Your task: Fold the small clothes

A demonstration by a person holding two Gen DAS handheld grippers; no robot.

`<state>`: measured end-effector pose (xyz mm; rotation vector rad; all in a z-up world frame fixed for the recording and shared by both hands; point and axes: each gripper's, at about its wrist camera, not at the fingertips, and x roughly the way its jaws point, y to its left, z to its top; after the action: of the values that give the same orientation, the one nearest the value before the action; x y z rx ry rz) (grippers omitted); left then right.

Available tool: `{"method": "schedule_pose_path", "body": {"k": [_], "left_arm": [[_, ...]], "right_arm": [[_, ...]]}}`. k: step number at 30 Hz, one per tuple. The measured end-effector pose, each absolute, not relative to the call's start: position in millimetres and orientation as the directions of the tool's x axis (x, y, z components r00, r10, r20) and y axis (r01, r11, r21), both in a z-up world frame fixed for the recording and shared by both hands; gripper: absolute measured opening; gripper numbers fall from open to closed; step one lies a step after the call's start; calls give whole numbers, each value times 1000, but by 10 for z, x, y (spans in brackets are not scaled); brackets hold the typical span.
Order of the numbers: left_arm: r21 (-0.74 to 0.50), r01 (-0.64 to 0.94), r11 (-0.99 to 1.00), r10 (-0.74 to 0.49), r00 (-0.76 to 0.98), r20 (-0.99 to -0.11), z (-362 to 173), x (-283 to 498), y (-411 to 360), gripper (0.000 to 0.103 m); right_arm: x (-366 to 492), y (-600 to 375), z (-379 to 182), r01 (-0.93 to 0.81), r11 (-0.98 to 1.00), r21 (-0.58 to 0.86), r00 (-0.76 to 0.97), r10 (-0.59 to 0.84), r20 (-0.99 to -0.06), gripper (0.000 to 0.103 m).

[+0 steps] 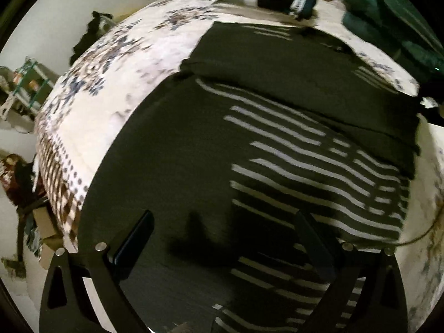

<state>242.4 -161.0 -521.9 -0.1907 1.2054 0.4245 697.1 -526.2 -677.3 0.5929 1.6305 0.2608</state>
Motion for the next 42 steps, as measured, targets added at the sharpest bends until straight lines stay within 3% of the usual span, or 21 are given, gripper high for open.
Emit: {"method": "schedule_pose_path", "body": {"k": [1,2,3,10,13,18,19,20,23,25,28,33,35,36,42], "left_arm": [[62,-404,913,198,303,-932,-5178,2414,-1636,103],[49,-386,921,181,317,-931,-5105,2387,-1679,103],[38,-372,928,169,326,-930,-5052,2361,-1710,103],[-19,-228,973,59,327,-943,-4751,2004,-2264,103],[-16,-199,980,37,260,-965,-4938,1778,-2689,103],[20,-154,988,32,75,-997,-5679,1552,-3440,103],[39,-145,989,48,60,-997,-5776,1543,-3508,96],[62,-138,989,69,46,-997,-5906,1550,-3582,74],[93,-172,981,103,49,-994,-6023,1612,-3555,30],[11,-261,965,37,96,-995,-5907,1609,-3382,12],[-111,-391,914,-59,142,-988,-5717,1546,-3104,5],[-232,-633,738,-105,232,-967,-5483,1477,-2209,14],[-233,-722,652,-96,226,-969,-5533,1399,-1935,42],[-230,-745,626,-87,226,-970,-5537,1354,-1861,46],[-171,-794,583,-27,191,-981,-5458,973,-1870,49]], "right_arm": [[6916,-5292,-6678,228,832,506,-43,528,-848,39],[6814,-5381,-6530,239,818,523,-26,544,-839,57],[6726,-5437,-6410,241,812,531,-19,551,-834,60],[5956,-6019,-5816,153,826,542,-88,558,-825,60],[5757,-6333,-5889,140,841,523,-126,539,-833,60],[5771,-6609,-6242,154,829,538,-161,558,-814,60],[5812,-6590,-6313,154,825,544,-163,565,-809,60],[5870,-6544,-6399,149,821,551,-162,570,-805,60],[6062,-6384,-6581,148,796,586,-152,604,-782,60],[6259,-6217,-6700,149,773,616,-141,634,-761,60],[6476,-5976,-6785,145,760,634,-129,650,-749,60],[6584,-5581,-6792,89,765,638,-149,643,-751,60],[6523,-5492,-6812,82,766,638,-171,641,-748,60],[6478,-5460,-6822,77,771,632,-182,635,-751,60],[6265,-5491,-6847,67,777,626,-213,624,-752,60]]}}
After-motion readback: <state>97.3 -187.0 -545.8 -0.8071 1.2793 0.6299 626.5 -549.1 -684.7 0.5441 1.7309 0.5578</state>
